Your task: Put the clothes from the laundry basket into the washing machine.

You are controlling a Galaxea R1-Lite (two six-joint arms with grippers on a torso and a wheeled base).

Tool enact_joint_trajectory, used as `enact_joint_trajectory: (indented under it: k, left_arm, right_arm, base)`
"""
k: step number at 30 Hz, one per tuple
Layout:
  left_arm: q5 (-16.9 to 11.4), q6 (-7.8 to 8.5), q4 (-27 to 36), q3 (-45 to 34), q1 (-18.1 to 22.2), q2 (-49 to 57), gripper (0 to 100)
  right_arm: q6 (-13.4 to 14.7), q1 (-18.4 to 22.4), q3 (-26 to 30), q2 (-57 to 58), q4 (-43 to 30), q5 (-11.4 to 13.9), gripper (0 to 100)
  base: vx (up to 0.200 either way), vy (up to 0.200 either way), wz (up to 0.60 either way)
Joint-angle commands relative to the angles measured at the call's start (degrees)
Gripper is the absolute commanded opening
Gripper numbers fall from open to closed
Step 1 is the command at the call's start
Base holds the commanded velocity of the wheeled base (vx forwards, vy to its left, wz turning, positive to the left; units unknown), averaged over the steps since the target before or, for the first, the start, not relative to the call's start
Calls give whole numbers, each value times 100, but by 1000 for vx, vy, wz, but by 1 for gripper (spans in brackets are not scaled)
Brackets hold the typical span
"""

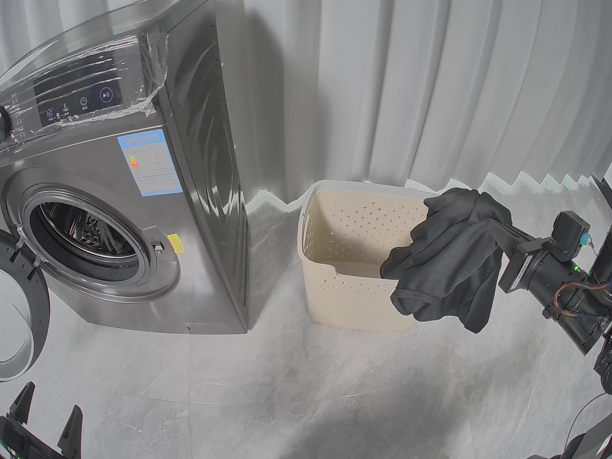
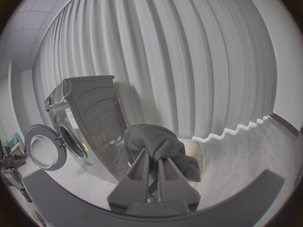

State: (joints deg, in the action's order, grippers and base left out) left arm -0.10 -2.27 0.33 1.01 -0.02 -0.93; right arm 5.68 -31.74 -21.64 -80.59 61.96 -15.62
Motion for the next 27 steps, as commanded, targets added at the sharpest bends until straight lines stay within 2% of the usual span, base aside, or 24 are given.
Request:
enact_joint_trajectory:
  k: [1, 4, 27]
  left_arm:
    - [1, -2, 2, -92, 2, 93, 100]
    - [1, -2, 2, -92, -6, 93, 100]
    - [1, -2, 2, -92, -6, 93, 100]
  right_arm:
    - [3, -42, 11, -88, 9, 6, 0]
    - [3, -60, 11, -79, 9, 6, 0]
    - [3, -78, 28, -79, 17, -12, 0]
  base:
    - [0, 0, 0]
    - [0, 0, 0]
    - [0, 200, 0]
